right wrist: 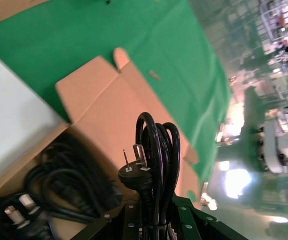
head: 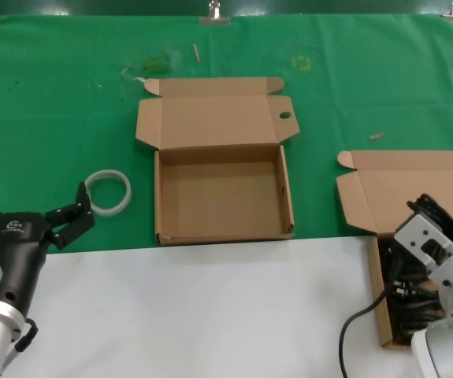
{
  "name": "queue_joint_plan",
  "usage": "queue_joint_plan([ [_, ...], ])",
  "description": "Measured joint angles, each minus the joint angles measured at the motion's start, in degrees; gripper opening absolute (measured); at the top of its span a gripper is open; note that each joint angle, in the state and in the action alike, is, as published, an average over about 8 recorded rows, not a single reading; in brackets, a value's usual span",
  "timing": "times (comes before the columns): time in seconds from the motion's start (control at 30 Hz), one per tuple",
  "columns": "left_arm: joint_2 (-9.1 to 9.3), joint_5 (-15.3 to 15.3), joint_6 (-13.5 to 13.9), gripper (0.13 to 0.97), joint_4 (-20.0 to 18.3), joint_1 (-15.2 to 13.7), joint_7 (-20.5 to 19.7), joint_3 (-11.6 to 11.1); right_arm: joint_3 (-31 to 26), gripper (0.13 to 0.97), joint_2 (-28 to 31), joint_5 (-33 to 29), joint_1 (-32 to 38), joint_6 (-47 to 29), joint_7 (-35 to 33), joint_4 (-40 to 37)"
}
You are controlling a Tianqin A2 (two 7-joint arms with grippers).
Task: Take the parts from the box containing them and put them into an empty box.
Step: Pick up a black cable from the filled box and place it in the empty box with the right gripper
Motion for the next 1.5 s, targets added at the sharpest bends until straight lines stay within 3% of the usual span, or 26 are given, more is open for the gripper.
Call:
queue_joint_plan([
  [0.27, 0.0, 0.0, 0.0, 0.966, 0.0, 0.0, 0.0, 0.0, -6.35, 0.228, 0.0, -2.2, 5.13, 0.06, -0.73, 1.19],
  [0.57, 0.0, 0.0, 0.0, 0.966, 0.0, 0.0, 0.0, 0.0, -15.81, 0.228, 0.0, -2.68, 14.01, -7.55, 3.43, -11.63],
  [0.83, 0.0, 0.0, 0.0, 0.966, 0.0, 0.0, 0.0, 0.0, -23.77, 0.228, 0.07, 0.73, 19.94, -14.39, 7.78, -22.23],
  [1.13, 0.0, 0.0, 0.0, 0.966, 0.0, 0.0, 0.0, 0.0, -32.25, 0.228, 0.16, 3.64, 25.02, -21.96, 15.11, -30.08],
  [1.5, 0.0, 0.0, 0.0, 0.966, 0.0, 0.0, 0.0, 0.0, -40.27, 0.228, 0.22, 4.0, 29.01, -25.67, 27.13, -33.07],
])
